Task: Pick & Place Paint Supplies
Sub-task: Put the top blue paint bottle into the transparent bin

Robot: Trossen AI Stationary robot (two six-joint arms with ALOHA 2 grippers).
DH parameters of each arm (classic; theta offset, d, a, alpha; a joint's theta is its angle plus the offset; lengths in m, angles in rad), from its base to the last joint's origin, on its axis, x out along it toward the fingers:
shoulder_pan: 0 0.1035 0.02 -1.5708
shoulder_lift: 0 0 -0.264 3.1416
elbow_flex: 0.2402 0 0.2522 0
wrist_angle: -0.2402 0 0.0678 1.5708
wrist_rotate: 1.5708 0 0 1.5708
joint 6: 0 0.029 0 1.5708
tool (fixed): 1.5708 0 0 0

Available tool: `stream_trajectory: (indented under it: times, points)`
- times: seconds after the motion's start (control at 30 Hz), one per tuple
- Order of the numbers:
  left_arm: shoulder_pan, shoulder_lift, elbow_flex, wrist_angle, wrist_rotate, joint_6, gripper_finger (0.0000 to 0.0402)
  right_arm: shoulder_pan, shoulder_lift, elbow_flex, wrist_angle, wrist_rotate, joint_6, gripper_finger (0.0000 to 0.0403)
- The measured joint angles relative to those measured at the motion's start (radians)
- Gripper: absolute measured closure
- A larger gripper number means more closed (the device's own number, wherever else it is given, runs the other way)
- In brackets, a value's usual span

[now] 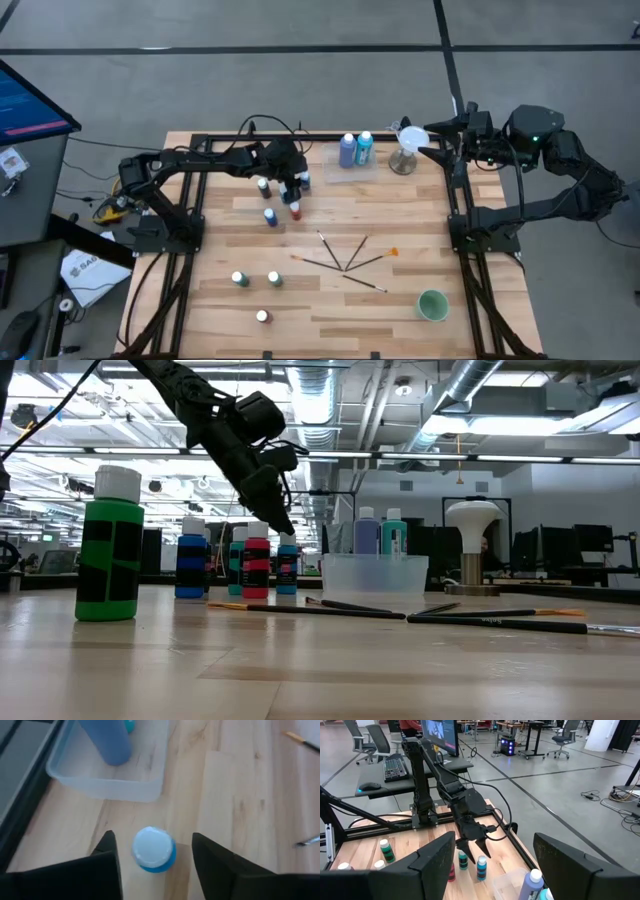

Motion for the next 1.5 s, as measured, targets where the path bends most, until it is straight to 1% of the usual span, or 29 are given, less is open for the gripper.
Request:
stream_trajectory:
  times: [0.13,0.27,0.43,0.57,0.77,1.0,1.13,1.33,1.5]
  points:
    - [0.0,0.011,0.0,-0.001,0.017,0.0,0.03,0.0,0.0,0.0,0.0,0.0,0.0,0.0137]
    - [0.003,0.035,0.001,0.003,0.017,0.0,0.0304,0.0,0.0,0.0,0.001,0.0,0.0,0.0137]
    - [0.003,0.035,0.001,0.006,0.003,-0.003,0.031,0.0,0.0,0.0,0.001,0.0,0.008,0.0137]
    - [0.003,0.031,0.001,0.011,-0.019,-0.002,0.0339,0.0,0.0,0.0,0.001,0.0,0.008,0.0137]
    - [0.001,0.031,0.001,0.018,-0.013,0.0,0.0395,0.0,0.0,0.0,0.0,0.0,0.008,0.0137]
    - [-0.004,0.028,0.001,0.017,-0.014,-0.024,0.0401,0.0,0.0,0.0,0.0,0.0,0.007,0.0137]
    - [-0.01,-0.015,0.0,0.016,-0.016,-0.07,0.0401,0.0,0.0,0.0,0.0,0.0,0.008,0.0137]
    - [-0.011,-0.142,0.0,0.019,-0.091,-0.185,0.0401,0.0,-0.002,0.0,0.0,0.0,0.008,0.0137]
    - [-0.009,-0.236,0.0,0.095,-0.127,-0.218,0.0401,0.0,-0.002,0.001,0.0,0.0,0.005,0.0137]
